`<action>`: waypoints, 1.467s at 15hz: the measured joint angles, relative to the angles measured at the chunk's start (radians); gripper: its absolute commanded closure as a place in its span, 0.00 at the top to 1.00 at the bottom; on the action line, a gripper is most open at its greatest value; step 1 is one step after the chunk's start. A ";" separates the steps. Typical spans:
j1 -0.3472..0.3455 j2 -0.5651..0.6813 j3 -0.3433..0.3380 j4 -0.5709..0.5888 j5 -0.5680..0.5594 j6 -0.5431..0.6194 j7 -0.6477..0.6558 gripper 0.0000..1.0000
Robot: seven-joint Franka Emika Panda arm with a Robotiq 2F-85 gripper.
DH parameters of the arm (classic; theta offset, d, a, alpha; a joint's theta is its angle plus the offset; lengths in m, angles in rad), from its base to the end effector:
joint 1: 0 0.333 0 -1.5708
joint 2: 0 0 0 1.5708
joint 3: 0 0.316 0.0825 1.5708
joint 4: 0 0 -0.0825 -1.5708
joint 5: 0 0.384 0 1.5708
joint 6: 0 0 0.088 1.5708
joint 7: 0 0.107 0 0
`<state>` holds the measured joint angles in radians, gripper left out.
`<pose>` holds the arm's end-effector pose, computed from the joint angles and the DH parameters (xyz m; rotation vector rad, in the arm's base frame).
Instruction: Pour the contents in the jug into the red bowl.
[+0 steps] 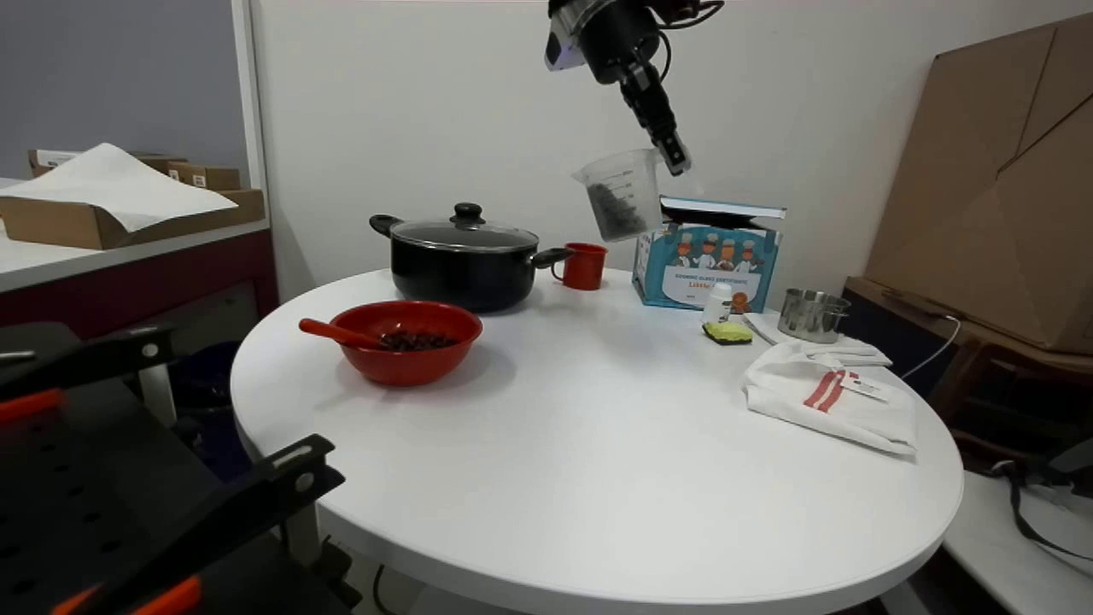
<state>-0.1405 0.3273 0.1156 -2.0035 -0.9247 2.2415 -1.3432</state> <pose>0.6001 -0.0405 0.2953 1.4738 2.1535 -0.6318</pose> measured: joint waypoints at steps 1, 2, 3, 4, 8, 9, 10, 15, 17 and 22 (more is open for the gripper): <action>-0.013 0.000 -0.010 0.000 0.039 0.027 -0.062 0.15; -0.024 0.000 -0.020 0.000 0.083 0.045 -0.124 0.15; -0.032 0.001 -0.027 0.000 0.125 0.053 -0.181 0.15; -0.036 0.001 -0.035 0.000 0.162 0.053 -0.231 0.15; -0.030 0.012 -0.061 -0.002 0.201 0.058 -0.355 0.15; -0.026 0.015 -0.068 -0.005 0.193 0.066 -0.369 0.15; -0.021 0.019 -0.075 -0.010 0.180 0.081 -0.375 0.15; -0.013 0.044 -0.113 -0.051 0.106 0.197 -0.375 0.15; -0.014 0.055 -0.130 -0.065 0.095 0.236 -0.375 0.15; -0.025 0.095 -0.160 -0.084 0.093 0.346 -0.374 0.15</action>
<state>-0.1656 0.4220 -0.0446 -2.0872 -0.8322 2.5873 -1.7175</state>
